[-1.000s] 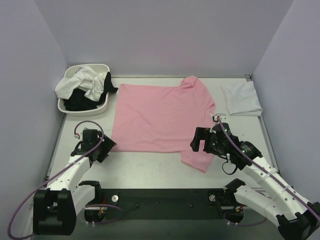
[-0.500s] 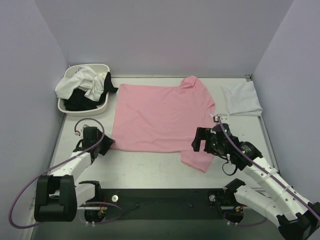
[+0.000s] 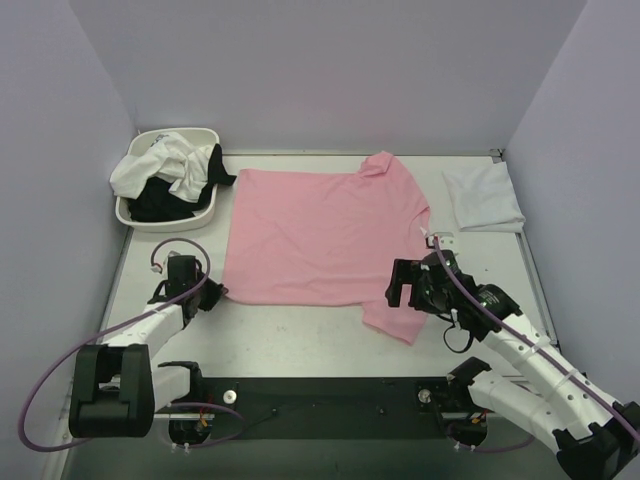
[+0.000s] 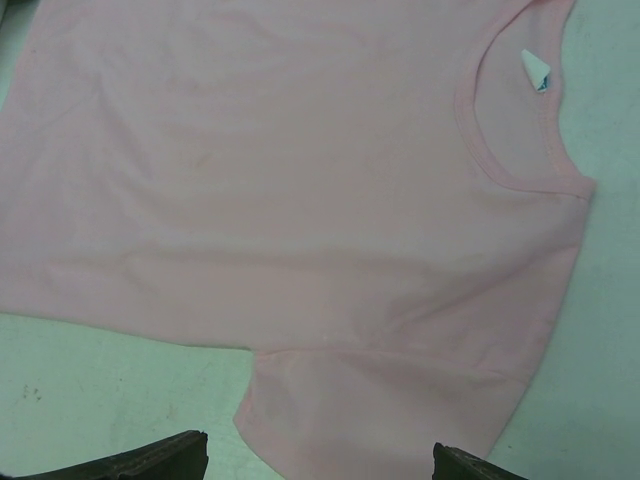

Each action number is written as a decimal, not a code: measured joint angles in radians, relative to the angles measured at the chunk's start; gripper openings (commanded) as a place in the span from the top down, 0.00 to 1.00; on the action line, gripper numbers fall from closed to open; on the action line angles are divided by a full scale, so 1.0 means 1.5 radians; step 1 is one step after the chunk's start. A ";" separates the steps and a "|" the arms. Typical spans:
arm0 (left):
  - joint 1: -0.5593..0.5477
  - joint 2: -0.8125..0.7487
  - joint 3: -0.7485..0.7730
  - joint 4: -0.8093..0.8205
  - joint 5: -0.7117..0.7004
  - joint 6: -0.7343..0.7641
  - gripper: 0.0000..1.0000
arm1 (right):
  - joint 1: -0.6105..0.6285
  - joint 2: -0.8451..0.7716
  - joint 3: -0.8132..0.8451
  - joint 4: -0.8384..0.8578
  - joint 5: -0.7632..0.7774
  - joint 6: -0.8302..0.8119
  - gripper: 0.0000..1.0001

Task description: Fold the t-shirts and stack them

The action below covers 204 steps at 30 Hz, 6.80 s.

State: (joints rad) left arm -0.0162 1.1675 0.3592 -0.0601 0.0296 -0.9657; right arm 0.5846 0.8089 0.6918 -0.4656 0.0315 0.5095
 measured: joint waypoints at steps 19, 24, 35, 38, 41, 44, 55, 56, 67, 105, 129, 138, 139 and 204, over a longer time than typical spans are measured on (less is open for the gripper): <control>0.000 -0.072 -0.004 -0.116 0.017 0.024 1.00 | 0.004 -0.171 -0.202 -0.058 0.034 0.227 0.25; 0.000 -0.065 -0.004 -0.106 0.026 0.024 1.00 | 0.004 -0.227 -0.240 -0.095 0.040 0.290 0.35; 0.000 -0.064 -0.003 -0.107 0.027 0.024 1.00 | 0.005 -0.256 -0.285 -0.124 0.050 0.365 0.44; 0.000 -0.065 -0.003 -0.107 0.027 0.026 1.00 | 0.007 -0.250 -0.295 -0.124 0.053 0.376 0.43; 0.000 -0.065 -0.003 -0.108 0.027 0.027 1.00 | 0.008 -0.239 -0.297 -0.112 0.060 0.379 0.43; 0.000 -0.064 -0.003 -0.108 0.027 0.028 1.00 | 0.008 -0.212 -0.296 -0.085 0.065 0.379 0.44; 0.000 -0.061 0.002 -0.112 0.026 0.035 1.00 | 0.008 -0.131 -0.296 0.005 0.066 0.379 0.62; 0.000 -0.061 0.002 -0.112 0.026 0.035 1.00 | 0.008 -0.131 -0.296 0.006 0.066 0.378 0.64; 0.001 -0.061 0.002 -0.113 0.026 0.036 1.00 | 0.008 -0.134 -0.320 0.037 0.053 0.385 1.00; 0.005 -0.272 0.165 -0.402 0.004 0.090 1.00 | 0.060 -0.217 0.068 -0.181 0.273 0.250 1.00; 0.034 -0.166 0.223 -0.371 0.019 0.111 1.00 | 0.033 -0.077 0.065 -0.110 0.262 0.212 1.00; 0.034 -0.100 0.223 -0.330 0.019 0.108 1.00 | -0.058 -0.016 0.051 -0.048 0.193 0.188 1.00; 0.034 -0.092 0.223 -0.326 0.018 0.107 1.00 | -0.067 -0.008 0.050 -0.041 0.186 0.185 1.00; -0.040 0.093 0.230 -0.216 -0.092 0.040 1.00 | -0.184 0.576 0.306 0.119 -0.008 0.087 1.00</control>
State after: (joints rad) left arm -0.0757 1.3071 0.7040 -0.3843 -0.1085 -0.9062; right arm 0.3080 1.6733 1.1515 -0.2867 0.0196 0.6399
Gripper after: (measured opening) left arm 0.029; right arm 0.034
